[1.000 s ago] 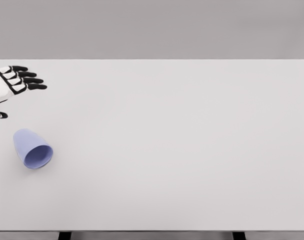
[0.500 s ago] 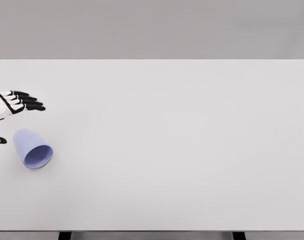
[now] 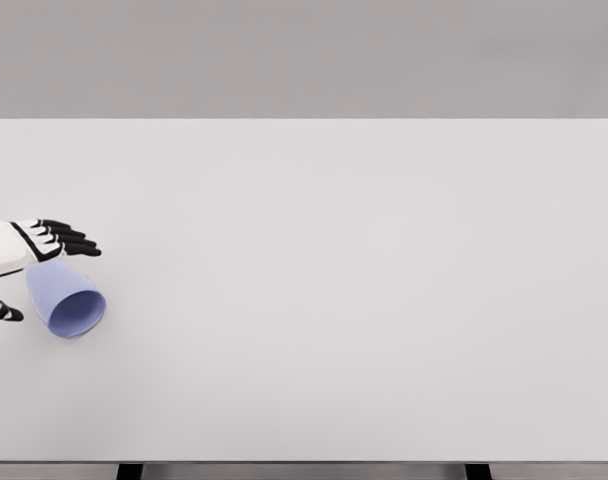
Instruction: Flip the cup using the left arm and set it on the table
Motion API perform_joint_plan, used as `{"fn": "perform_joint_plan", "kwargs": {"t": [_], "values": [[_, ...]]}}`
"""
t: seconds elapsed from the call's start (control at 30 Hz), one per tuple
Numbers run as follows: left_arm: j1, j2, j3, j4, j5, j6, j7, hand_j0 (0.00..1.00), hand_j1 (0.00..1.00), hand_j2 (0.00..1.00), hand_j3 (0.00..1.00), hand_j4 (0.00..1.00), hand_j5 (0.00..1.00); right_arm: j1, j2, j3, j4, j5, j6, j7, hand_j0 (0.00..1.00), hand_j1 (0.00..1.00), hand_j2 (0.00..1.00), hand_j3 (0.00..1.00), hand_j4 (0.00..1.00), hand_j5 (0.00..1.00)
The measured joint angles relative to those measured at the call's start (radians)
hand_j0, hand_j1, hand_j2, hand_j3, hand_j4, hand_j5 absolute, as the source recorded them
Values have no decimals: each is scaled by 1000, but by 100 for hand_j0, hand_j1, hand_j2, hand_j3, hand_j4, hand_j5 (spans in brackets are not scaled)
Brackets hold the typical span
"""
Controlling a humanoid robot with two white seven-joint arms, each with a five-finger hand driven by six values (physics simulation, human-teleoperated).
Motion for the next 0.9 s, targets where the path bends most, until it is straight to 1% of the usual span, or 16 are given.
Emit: {"fn": "perform_joint_plan", "kwargs": {"t": [0.27, 0.9], "values": [[-1, -58, -12, 20, -23, 0, -4, 100, 100, 100, 100, 100, 100, 0, 0, 0, 0, 0, 0, 0, 100, 100, 100, 100, 100, 100], [-1, -109, -28, 99, -74, 0, -7, 100, 100, 100, 100, 100, 100, 0, 0, 0, 0, 0, 0, 0, 100, 100, 100, 100, 100, 100]]}}
